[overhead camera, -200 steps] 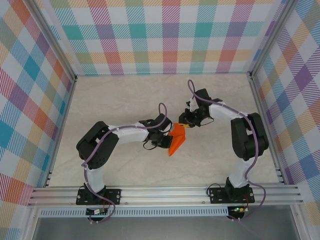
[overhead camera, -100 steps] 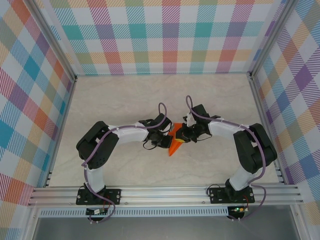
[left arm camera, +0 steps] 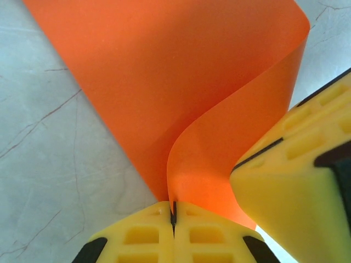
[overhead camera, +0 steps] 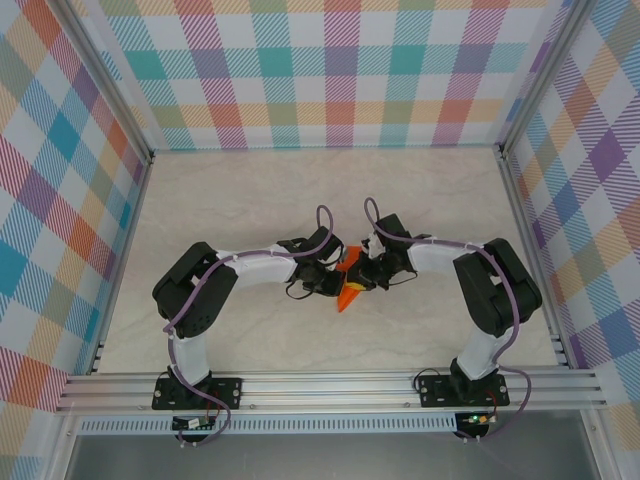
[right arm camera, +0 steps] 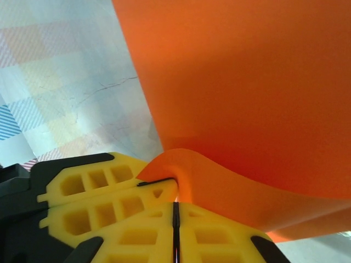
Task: Fold a paper plane with a square sheet of paper (pick it up from the middle)
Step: Third fold the triangle at the center of the table.
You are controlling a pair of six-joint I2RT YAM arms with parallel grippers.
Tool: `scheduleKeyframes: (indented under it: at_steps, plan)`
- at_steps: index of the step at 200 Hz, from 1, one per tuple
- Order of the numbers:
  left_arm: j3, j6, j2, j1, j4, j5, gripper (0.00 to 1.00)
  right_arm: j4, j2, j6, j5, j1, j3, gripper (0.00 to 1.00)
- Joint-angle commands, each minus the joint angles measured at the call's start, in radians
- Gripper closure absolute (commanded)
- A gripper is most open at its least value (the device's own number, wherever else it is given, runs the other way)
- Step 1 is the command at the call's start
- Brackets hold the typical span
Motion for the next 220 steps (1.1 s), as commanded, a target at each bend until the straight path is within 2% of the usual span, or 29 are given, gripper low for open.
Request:
scheduleKeyframes:
  at_steps: [1,64,119,142,164,220]
  plan:
    - [-0.018,0.017,0.040,0.006,0.005,0.012,1.00,-0.016,0.006,-0.015,0.027,0.006,-0.033,0.91]
    - [-0.006,0.026,0.066,0.006,-0.011,0.023,1.00,0.007,0.033,-0.012,0.059,0.006,-0.097,0.91]
    - [-0.004,0.029,0.069,0.006,-0.021,0.027,1.00,0.011,-0.060,0.005,0.044,0.001,-0.030,0.89]
    - [-0.003,0.030,0.068,0.007,-0.026,0.027,1.00,0.011,-0.038,0.007,0.045,-0.004,0.011,0.89]
    - [-0.004,0.028,0.068,0.007,-0.029,0.022,1.00,-0.015,0.006,0.005,0.103,-0.009,0.032,0.89]
    - [-0.006,0.034,0.071,0.007,-0.038,0.019,1.00,0.035,0.073,0.018,0.128,-0.025,-0.038,0.90]
